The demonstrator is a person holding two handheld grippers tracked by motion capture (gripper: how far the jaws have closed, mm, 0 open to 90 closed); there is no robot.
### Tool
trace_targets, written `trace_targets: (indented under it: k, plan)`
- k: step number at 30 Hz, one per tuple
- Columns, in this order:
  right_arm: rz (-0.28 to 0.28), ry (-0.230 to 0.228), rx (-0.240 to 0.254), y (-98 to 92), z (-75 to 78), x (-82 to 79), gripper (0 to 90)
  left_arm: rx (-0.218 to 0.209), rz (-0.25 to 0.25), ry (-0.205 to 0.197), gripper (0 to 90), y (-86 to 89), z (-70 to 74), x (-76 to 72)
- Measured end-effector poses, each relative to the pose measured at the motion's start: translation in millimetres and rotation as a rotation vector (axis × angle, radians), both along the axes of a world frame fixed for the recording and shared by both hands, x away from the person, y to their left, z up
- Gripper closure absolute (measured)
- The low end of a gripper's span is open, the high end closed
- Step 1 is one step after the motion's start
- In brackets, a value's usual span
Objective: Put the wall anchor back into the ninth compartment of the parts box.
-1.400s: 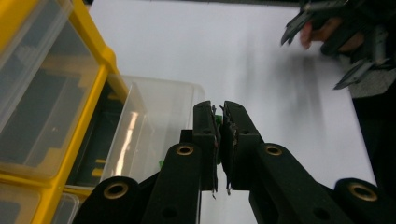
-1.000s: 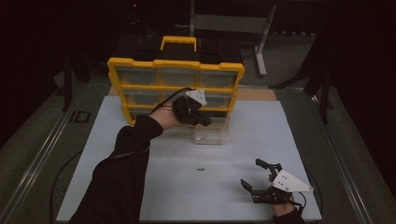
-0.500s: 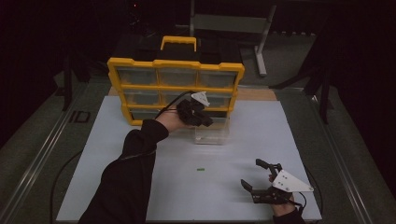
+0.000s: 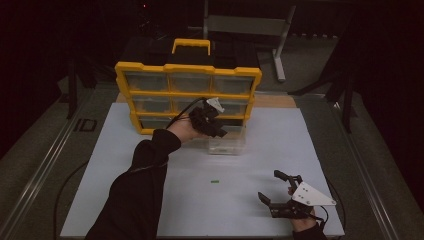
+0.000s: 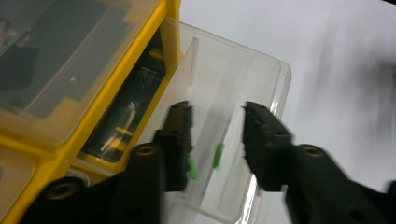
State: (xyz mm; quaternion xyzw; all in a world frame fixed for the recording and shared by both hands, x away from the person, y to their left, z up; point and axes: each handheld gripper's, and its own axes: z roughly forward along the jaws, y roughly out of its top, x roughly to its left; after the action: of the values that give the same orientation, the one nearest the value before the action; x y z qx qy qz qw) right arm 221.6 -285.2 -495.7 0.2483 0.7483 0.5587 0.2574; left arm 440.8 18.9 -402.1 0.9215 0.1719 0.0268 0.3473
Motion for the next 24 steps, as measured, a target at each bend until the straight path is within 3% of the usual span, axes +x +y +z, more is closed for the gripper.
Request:
trace_targets:
  k: [2, 8, 13, 19, 24]
  plan:
    - [-0.001, 0.001, -0.001, 0.2, -0.2, 0.3, 11.8, -0.002, 0.003, -0.013, 49.0, 1.6, 1.0, -2.8]
    - [-0.001, -0.001, -0.006, 0.5, -0.2, 0.3, 11.7, -0.013, -0.001, -0.003, 24.4, 5.1, 2.2, -12.9]
    - [-0.002, -0.003, -0.006, 0.9, -0.1, 0.2, 11.7, -0.048, -0.024, 0.044, 5.3, 8.1, 1.8, -23.0]
    - [-0.002, -0.002, -0.008, 1.2, -0.2, 0.3, 11.7, -0.061, -0.036, 0.018, 3.3, 13.1, -0.6, -38.0]
    - [-0.003, 0.002, -0.008, 1.3, -0.3, 0.2, 11.8, -0.076, -0.052, 0.020, 3.4, 19.5, -4.8, -47.8]
